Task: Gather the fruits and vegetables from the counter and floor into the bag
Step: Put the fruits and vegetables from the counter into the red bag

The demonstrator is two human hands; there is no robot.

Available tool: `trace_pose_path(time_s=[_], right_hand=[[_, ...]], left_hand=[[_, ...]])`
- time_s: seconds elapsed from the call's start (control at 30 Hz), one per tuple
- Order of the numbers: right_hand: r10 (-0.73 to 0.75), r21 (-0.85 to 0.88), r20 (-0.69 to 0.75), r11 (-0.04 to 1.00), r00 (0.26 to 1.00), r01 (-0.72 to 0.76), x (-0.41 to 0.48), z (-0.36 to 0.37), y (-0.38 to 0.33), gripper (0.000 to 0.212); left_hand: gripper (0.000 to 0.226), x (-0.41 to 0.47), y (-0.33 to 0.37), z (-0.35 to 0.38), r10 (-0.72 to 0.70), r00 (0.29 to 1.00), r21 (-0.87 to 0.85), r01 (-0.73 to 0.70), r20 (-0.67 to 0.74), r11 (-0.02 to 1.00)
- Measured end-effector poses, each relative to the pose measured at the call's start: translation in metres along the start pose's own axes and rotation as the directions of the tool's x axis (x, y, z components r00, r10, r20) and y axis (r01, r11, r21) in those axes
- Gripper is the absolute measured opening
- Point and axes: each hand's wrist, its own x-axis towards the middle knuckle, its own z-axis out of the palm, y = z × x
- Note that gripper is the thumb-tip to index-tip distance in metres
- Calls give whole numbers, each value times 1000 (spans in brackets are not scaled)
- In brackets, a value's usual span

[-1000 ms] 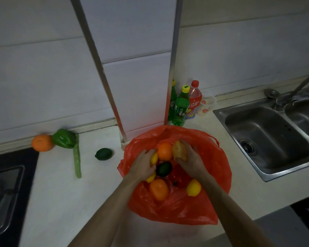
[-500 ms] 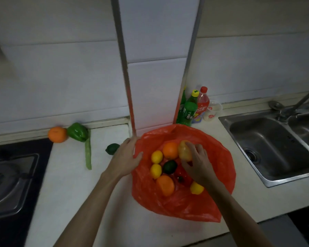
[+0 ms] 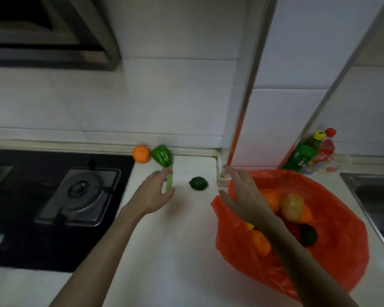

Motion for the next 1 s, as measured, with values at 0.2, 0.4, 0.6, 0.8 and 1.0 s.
trace_pose_path(time_s=[0.2,0.4,0.6,0.8,1.0], right_hand=[[-64,-70,85,995,994,70,46,39,-37,66],[-46,-79,146,995,988,58,93,71,-61,65],[10,-57,178,998,984,0,132,99,-67,66],[37,-59,217,998,976,-25,164,121,-65,68],[72,9,254,997,964,-77,199,143,-61,70]], left_hand=[[53,-5,-52,-41,-82,997,34,81,10,996],[50,5,-103,-69,-91,995,73,87,52,994],[40,26,-141,-78,-79,996,93,75,44,993],[50,64,-165,-71,-66,994,54,62,86,997],[60,102,-184,-55,-92,988,43,87,122,995]])
